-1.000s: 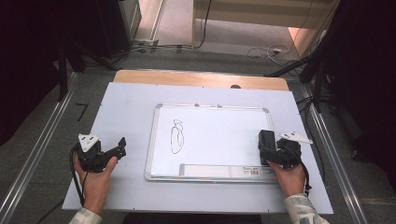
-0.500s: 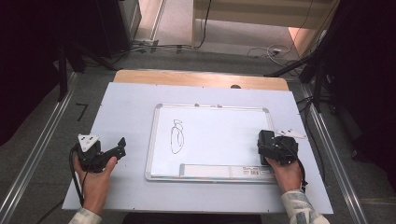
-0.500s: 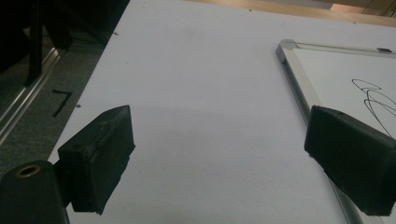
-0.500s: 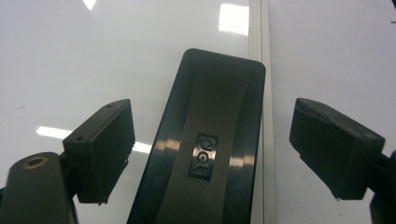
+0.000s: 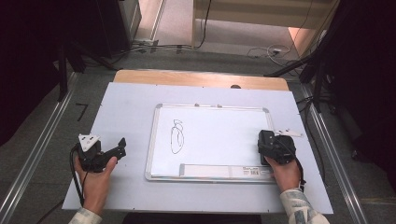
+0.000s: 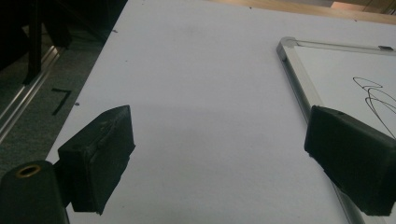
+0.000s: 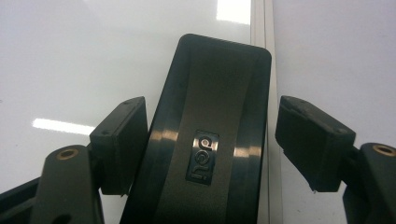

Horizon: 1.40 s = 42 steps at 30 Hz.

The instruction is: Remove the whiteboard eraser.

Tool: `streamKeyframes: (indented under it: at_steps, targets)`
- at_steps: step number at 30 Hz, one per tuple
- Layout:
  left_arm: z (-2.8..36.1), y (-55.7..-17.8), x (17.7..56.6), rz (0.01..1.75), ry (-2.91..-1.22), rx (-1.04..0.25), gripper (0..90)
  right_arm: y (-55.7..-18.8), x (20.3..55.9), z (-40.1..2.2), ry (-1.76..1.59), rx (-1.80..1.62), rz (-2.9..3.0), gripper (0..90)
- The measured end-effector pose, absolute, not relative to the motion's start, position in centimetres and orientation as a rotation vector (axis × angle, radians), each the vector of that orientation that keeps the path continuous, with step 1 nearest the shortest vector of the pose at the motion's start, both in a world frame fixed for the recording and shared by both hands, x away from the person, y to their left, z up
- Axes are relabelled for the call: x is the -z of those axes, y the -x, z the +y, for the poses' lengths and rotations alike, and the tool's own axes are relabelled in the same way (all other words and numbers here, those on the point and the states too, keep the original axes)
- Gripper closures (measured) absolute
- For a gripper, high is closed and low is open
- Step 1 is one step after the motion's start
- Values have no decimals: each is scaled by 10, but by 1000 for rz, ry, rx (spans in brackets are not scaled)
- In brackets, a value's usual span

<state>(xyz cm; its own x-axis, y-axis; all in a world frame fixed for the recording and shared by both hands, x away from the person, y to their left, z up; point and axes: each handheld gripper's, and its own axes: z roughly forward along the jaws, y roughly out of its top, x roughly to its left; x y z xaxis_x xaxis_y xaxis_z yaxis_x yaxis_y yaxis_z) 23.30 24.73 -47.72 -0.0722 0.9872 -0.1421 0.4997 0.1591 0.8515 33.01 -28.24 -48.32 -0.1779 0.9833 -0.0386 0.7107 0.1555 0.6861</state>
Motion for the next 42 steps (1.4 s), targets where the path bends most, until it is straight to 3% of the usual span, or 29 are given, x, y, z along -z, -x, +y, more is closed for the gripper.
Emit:
streamKeyframes:
  at_steps: [42]
  targets:
    - [249,-233,478,1687,-1434,-801,90,-332,482,-280,-1664,-764,1947,368]
